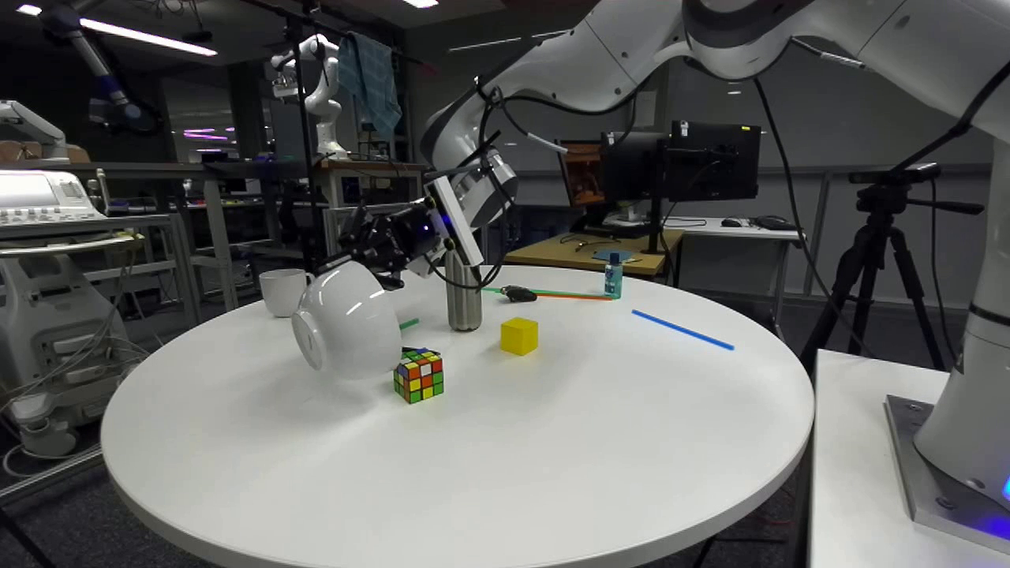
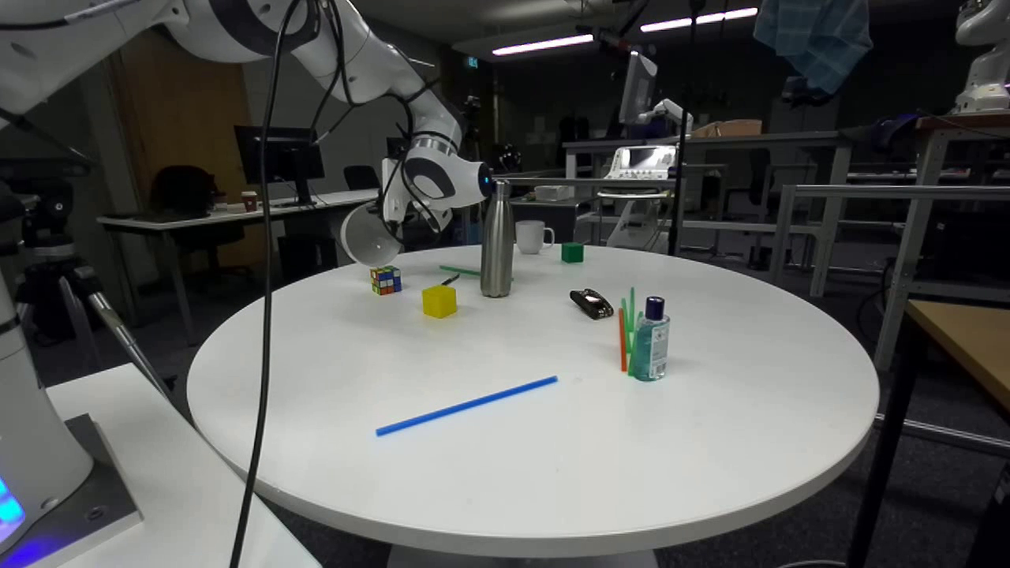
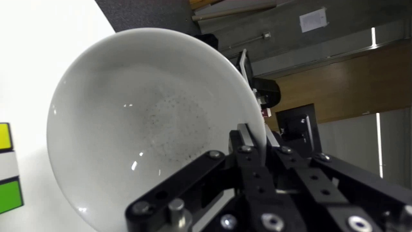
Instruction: Spill out the rubik's cube from the bowl to the table
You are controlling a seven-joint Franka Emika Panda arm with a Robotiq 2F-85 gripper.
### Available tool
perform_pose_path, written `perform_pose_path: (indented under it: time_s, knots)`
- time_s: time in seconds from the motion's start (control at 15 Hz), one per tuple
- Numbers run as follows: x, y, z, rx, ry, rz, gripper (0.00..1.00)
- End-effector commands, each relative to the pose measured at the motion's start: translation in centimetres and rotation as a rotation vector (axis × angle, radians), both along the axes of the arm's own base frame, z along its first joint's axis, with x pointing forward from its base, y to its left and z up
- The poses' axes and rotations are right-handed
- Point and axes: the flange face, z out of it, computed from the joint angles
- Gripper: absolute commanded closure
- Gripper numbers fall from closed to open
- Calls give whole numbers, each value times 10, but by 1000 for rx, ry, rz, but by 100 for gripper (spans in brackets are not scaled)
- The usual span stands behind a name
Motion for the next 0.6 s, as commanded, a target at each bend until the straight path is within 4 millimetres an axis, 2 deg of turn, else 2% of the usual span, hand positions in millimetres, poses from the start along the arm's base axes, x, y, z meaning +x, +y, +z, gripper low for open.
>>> perform_pose_path:
  time_s: [0.0,0.27,0.53]
  knots:
    - [7,8,15,-122,0,38,97]
    - [5,14,13,-205,11,81,97]
    - [5,18,21,-267,5,118,97]
